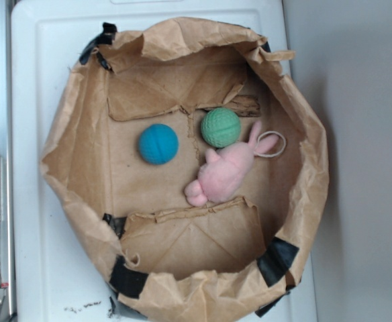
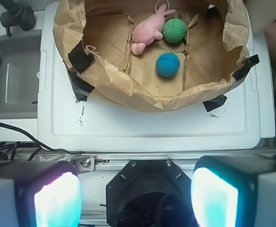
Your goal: Grab the green ball.
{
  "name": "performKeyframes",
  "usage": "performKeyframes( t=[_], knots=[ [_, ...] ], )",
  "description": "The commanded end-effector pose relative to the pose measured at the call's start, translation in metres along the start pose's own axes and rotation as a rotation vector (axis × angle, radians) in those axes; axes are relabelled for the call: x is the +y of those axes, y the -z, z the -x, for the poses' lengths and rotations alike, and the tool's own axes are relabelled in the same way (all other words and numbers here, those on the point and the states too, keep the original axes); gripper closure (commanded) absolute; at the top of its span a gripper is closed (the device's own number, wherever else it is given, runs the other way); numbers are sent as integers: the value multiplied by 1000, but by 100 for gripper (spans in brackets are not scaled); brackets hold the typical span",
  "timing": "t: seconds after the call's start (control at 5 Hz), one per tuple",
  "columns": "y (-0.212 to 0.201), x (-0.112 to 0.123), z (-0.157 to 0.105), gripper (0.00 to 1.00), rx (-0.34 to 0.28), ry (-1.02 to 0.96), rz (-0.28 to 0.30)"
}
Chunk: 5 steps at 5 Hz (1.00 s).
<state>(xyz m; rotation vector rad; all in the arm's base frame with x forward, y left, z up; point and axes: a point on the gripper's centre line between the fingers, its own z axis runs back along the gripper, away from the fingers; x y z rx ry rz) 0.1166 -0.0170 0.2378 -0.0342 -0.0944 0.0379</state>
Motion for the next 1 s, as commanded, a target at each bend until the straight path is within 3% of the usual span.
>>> performKeyframes(
  t=[0.0,0.6,0.8],
  knots=[
    [0,0,0,0,0,0,0],
    [42,14,-85,0,-57,-100,-26],
    [64,23,-120,0,-35,-159,-31]
  ],
)
